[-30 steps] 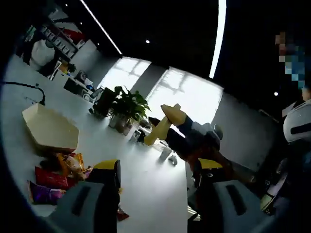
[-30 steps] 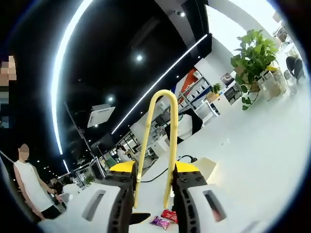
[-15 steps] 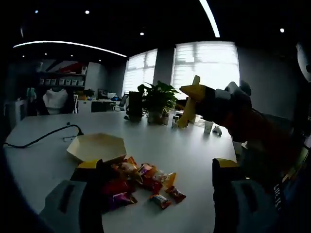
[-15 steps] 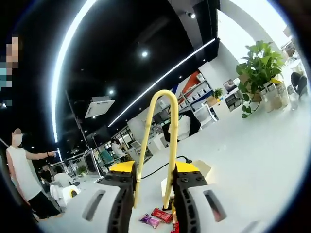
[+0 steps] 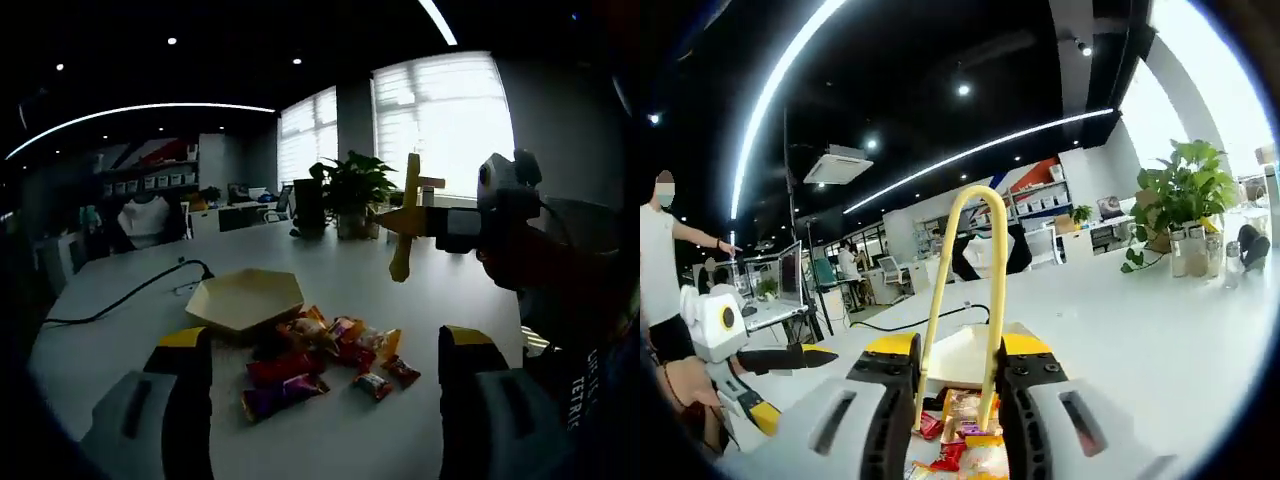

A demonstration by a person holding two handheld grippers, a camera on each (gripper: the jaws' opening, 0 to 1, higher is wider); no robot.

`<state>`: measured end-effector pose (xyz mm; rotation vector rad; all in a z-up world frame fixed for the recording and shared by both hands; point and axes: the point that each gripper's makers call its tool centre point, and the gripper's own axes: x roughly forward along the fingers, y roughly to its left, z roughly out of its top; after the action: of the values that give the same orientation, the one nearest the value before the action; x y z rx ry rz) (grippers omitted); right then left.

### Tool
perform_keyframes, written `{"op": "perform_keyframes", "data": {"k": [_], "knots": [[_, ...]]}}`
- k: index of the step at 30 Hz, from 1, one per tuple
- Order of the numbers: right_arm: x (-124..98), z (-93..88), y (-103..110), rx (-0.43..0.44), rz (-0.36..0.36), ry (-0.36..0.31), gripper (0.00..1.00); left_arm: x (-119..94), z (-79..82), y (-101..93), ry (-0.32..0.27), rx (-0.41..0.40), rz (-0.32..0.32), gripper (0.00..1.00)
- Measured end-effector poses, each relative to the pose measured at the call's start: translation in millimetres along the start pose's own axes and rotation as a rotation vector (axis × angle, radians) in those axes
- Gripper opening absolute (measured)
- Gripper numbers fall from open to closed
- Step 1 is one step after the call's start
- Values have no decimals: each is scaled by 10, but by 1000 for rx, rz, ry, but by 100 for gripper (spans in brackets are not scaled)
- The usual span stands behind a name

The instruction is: Place the target food into the container with the food tongs after gripping and lifting it, then release it inside without dropping or visibly crushing the food.

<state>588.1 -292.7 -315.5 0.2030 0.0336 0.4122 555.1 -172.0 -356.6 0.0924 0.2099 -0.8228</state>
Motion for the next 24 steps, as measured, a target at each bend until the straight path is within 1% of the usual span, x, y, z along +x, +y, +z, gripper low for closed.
{"op": "perform_keyframes", "data": {"k": [2,4,5,6,7,9,12,14,17,20,23,24], "knots": [[14,-131,-39,-10,-30,30,26,-12,-16,-19,3,3,-1,100],[16,-201,-66,-68,-44,32,26,-31,-19,-26,4,10,5,100],[22,-252,-67,-70,-46,42,26,-46,-14,-32,0,12,6,100],[29,-280,-80,-74,-48,44,26,-58,-4,-31,-9,2,3,100],[37,-306,-93,-77,-49,44,26,-64,12,-47,-24,-34,-5,100],[55,-374,-136,-72,-60,50,26,-93,22,-40,-33,-84,-7,100],[77,-464,-197,-55,-78,60,26,-131,37,-4,-34,-64,12,99],[94,-500,-212,-69,-83,60,26,-155,75,10,-46,-64,14,99],[141,-529,-225,-119,-89,51,26,-160,110,31,-60,-66,20,98],[208,-618,-205,-143,-95,58,26,-156,85,54,-48,-53,31,98],[235,-664,-176,-163,-92,45,26,-159,63,52,-41,-58,30,97],[245,-703,-174,-174,-100,58,26,-165,55,55,-38,-57,32,97]]}}
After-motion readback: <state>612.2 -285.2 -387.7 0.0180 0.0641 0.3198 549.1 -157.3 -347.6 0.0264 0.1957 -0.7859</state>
